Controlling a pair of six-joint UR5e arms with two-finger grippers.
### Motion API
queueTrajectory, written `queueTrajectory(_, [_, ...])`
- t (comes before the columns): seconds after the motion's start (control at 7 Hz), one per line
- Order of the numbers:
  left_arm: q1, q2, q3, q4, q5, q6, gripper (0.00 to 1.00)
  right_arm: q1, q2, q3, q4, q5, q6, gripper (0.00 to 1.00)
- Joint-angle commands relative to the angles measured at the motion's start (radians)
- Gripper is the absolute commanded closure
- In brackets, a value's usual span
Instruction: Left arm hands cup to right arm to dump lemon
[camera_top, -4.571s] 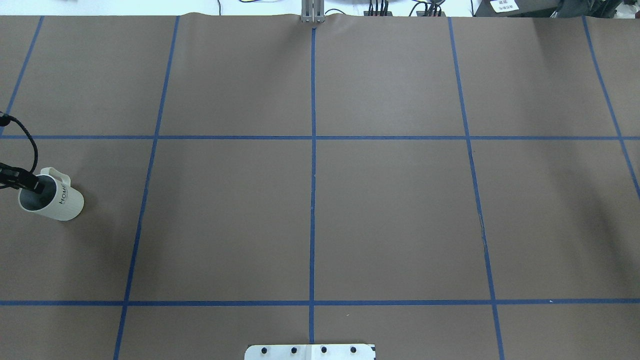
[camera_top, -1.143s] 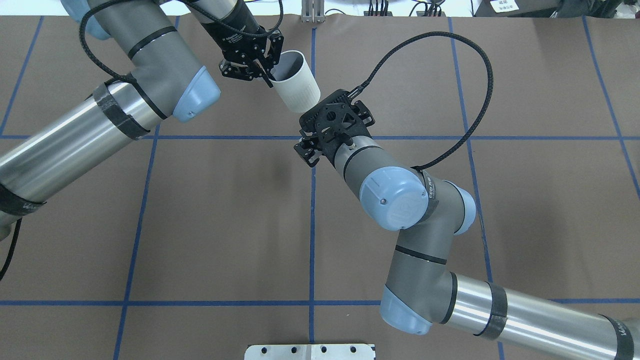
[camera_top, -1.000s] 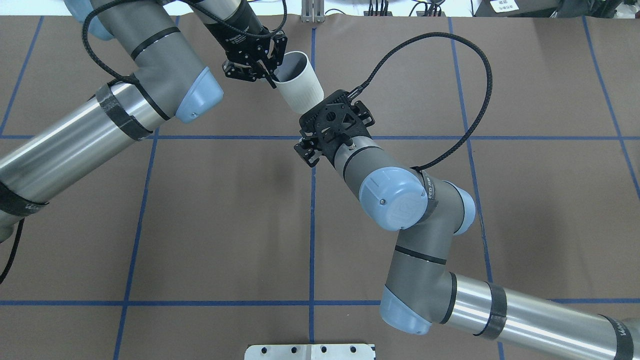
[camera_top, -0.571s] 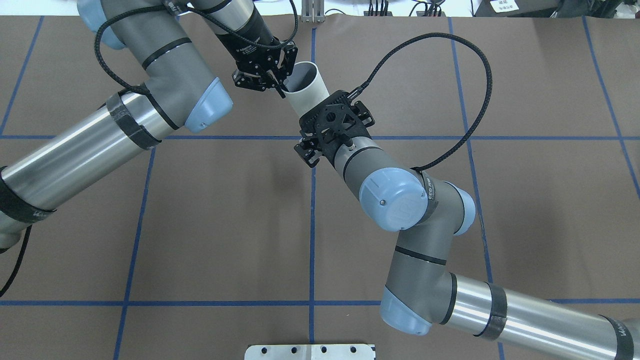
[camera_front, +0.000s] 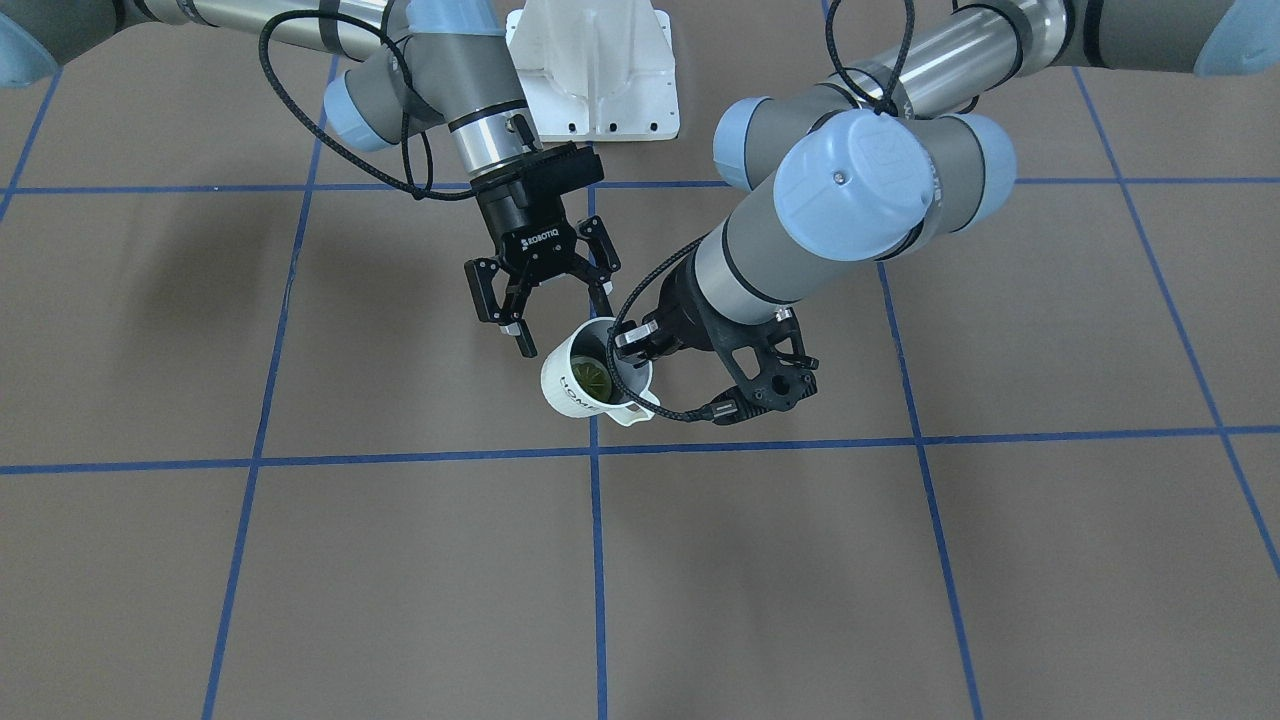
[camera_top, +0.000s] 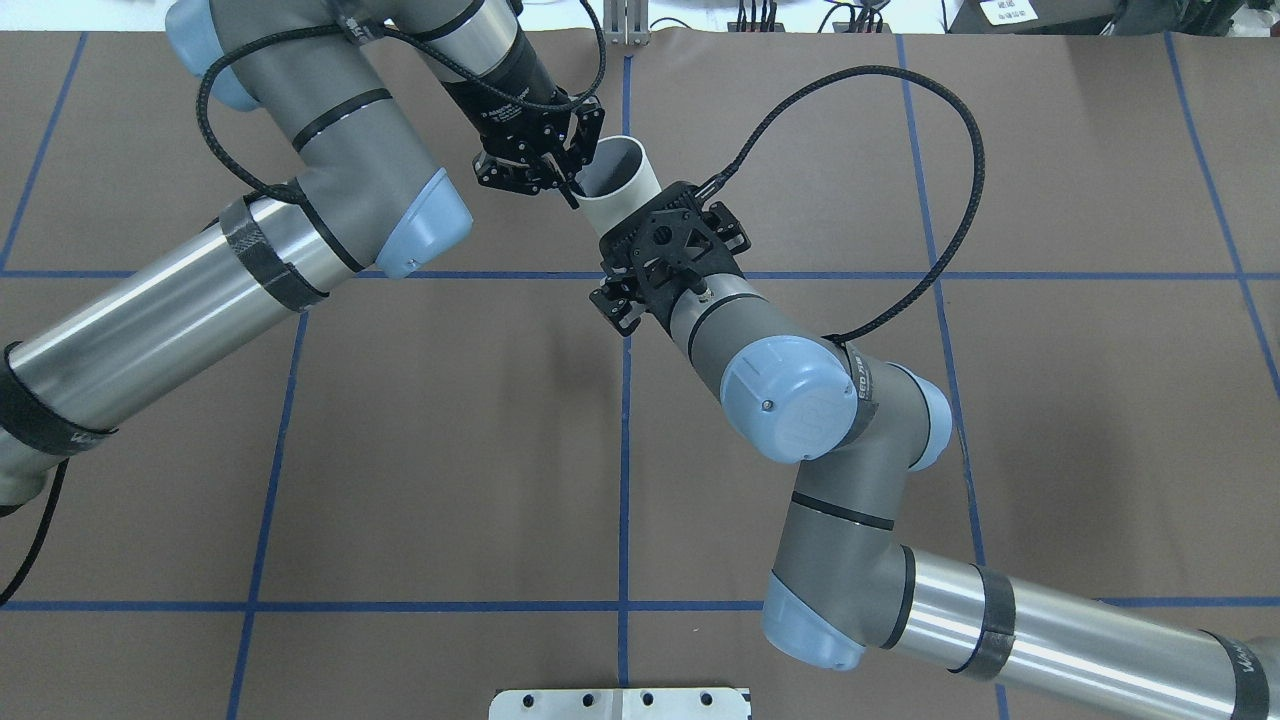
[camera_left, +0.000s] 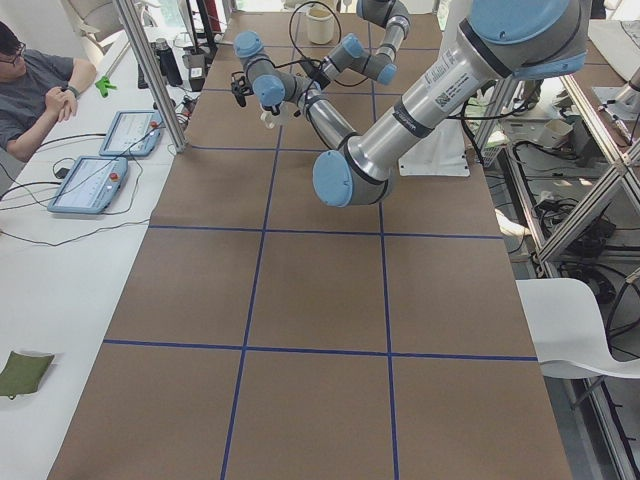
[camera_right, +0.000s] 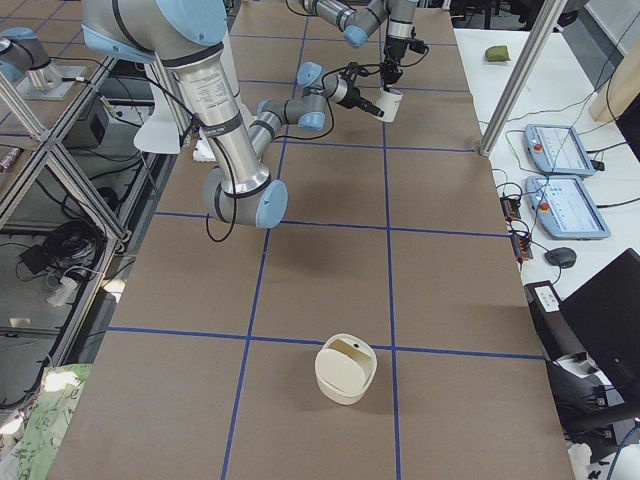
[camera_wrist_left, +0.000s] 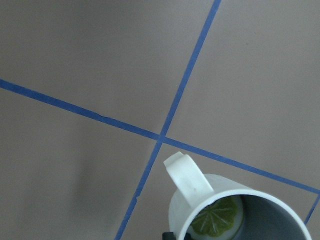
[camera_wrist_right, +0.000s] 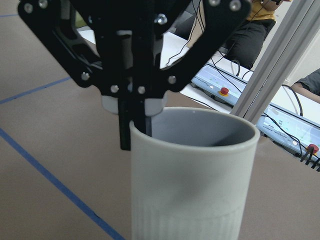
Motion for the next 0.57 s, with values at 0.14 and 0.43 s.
queueTrajectory(0.14, [0.001,0.007,-0.031,0.010,-0.044,-0.002,1.00,0.002,-0.003,0.000,0.003,0.000,0.000,0.00])
queueTrajectory(0.43, [0.001,0.007,-0.032,0.010,-0.044,-0.002,1.00,0.002,-0.005,0.000,0.004,0.000,0.001,0.00])
